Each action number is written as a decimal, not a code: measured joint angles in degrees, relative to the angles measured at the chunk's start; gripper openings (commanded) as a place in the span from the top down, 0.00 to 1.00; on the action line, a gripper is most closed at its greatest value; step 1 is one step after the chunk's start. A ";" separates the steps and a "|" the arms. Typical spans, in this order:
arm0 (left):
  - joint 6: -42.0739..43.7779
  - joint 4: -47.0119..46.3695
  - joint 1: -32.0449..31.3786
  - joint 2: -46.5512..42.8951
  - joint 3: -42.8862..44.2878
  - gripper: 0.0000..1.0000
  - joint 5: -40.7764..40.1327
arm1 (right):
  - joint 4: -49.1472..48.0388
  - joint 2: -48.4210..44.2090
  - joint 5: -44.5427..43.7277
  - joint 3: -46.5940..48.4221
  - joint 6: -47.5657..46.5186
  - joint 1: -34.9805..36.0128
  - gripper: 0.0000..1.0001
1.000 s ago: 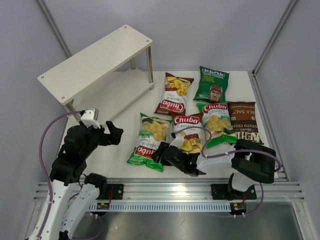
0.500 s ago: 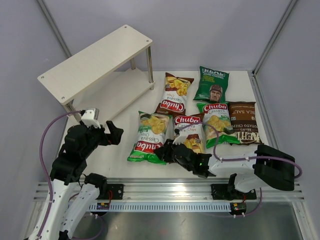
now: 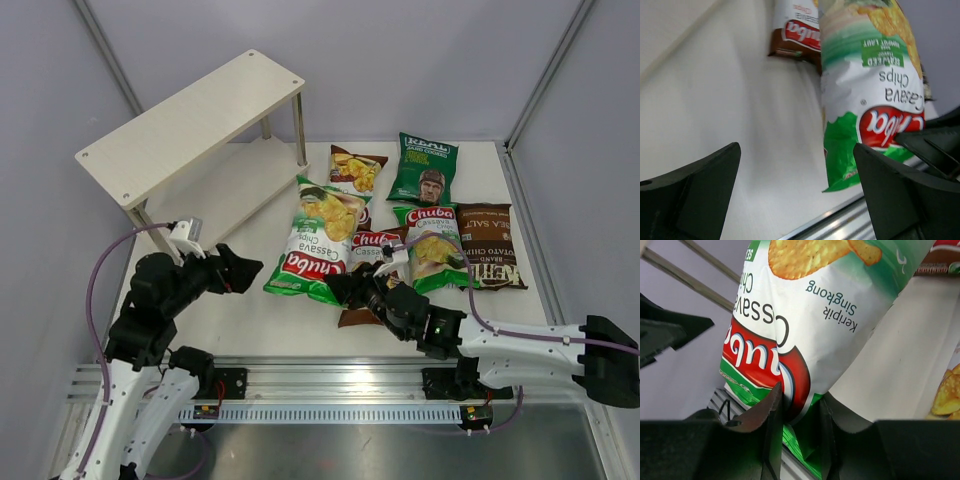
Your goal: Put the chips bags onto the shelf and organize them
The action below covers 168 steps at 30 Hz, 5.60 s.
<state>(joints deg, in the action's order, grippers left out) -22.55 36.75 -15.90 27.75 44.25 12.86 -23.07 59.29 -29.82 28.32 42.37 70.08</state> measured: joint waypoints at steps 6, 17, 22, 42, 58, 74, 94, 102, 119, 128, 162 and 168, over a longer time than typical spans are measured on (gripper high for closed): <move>-14.86 -20.26 -0.07 -4.66 -13.60 0.01 17.03 | 0.96 -7.13 -1.33 0.09 -4.48 0.00 1.00; -25.57 -44.19 -8.85 2.75 -17.75 0.01 28.85 | 8.48 -13.70 1.73 3.74 -12.92 0.02 1.00; -24.46 -46.21 -16.17 6.16 -17.64 0.01 24.57 | 10.84 -14.29 3.93 4.81 -14.21 0.02 1.00; -20.55 -46.34 -24.96 11.72 -15.63 0.95 11.39 | 12.90 -18.36 7.82 4.87 -14.86 -0.15 0.62; -10.86 -33.77 -25.14 13.64 -0.17 1.00 1.70 | 22.80 -35.10 -0.59 4.90 -14.73 0.04 0.08; -2.99 -18.05 -9.77 46.82 52.46 1.00 -4.24 | 37.11 -44.89 -6.73 5.86 -12.94 0.07 0.07; -9.22 -14.27 9.88 77.20 74.66 0.99 4.50 | 40.06 -44.89 -6.75 6.34 -11.89 0.07 0.07; -12.48 -18.34 10.27 80.04 75.41 0.95 7.91 | 41.18 -45.83 -6.75 6.29 -11.04 0.07 0.07; -14.73 -20.44 9.29 79.78 72.11 0.18 7.91 | 42.93 -46.99 -9.73 6.27 -10.01 0.07 0.01; -12.92 -18.34 9.99 74.58 69.68 0.01 5.44 | 50.86 -36.24 -14.14 11.67 -8.94 0.07 0.00; -4.59 -0.81 10.69 11.72 18.14 0.01 4.57 | 46.16 3.39 31.06 18.16 -11.74 -64.37 0.01; -0.66 3.06 10.69 3.21 10.60 0.01 7.80 | 45.16 9.29 32.57 19.15 -14.40 -71.65 0.00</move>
<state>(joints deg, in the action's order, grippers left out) -23.20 39.81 -5.21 30.96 54.85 20.67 22.09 68.58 2.74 47.46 27.97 -1.56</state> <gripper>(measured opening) 0.988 0.993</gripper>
